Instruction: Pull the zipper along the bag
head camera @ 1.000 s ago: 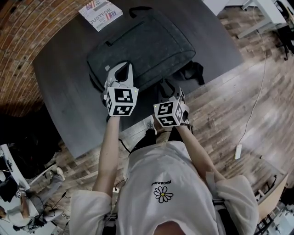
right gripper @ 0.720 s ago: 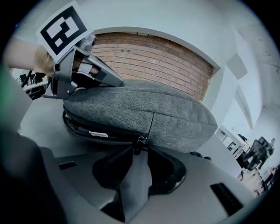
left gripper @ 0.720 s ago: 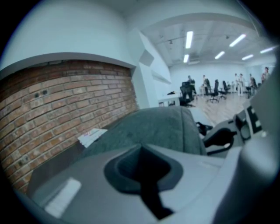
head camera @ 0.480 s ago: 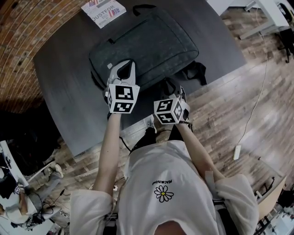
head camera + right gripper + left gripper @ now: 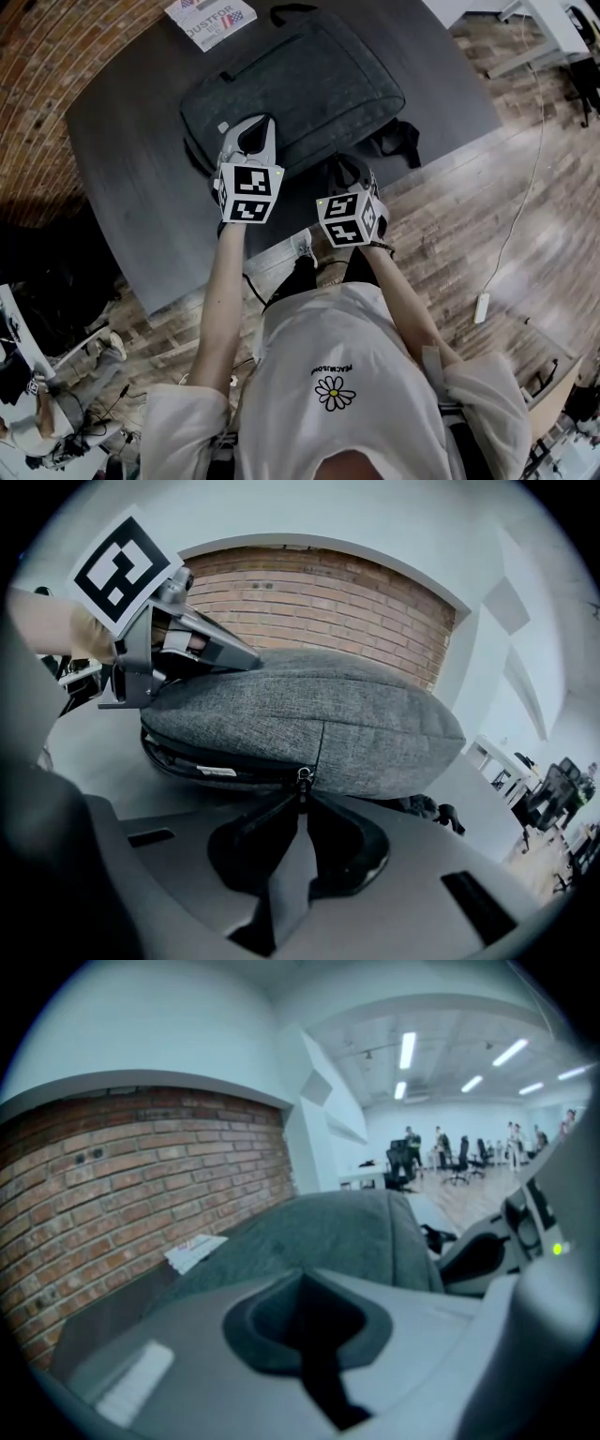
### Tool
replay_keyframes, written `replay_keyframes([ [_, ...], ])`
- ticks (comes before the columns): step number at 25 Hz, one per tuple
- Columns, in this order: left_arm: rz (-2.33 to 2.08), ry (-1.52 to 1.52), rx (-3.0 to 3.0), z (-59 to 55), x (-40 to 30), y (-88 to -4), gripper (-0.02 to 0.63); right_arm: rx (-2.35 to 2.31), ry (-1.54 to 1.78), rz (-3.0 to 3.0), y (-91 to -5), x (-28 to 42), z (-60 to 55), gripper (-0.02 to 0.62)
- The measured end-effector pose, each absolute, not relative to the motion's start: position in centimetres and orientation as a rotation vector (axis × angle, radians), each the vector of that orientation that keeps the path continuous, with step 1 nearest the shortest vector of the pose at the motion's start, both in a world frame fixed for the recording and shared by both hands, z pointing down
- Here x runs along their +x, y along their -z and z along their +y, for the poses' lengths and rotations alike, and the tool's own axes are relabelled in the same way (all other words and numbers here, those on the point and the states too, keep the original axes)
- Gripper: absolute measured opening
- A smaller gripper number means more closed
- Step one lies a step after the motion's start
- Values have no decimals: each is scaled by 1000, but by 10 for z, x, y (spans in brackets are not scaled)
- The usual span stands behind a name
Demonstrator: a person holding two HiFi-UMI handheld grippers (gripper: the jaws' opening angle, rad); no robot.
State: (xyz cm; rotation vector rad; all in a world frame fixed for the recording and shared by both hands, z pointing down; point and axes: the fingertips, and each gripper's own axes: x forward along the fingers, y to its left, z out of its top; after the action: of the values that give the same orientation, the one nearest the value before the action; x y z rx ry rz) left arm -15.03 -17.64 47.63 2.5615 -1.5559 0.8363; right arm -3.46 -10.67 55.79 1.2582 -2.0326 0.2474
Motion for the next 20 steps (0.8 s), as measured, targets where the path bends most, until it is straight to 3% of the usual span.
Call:
replay_keyframes([
  [5, -1554, -833, 2564, -176, -149, -476, -2, 1364, -238, -1976, -552, -27, -108, 54],
  [10, -1557, -828, 2566, -176, -151, -476, -2, 1298, -207, -1984, -554, -34, -105, 8],
  [20, -1467, -718, 2584, -178, -151, -478, -2, 1051, -486, -2131, -557, -37, -96, -2],
])
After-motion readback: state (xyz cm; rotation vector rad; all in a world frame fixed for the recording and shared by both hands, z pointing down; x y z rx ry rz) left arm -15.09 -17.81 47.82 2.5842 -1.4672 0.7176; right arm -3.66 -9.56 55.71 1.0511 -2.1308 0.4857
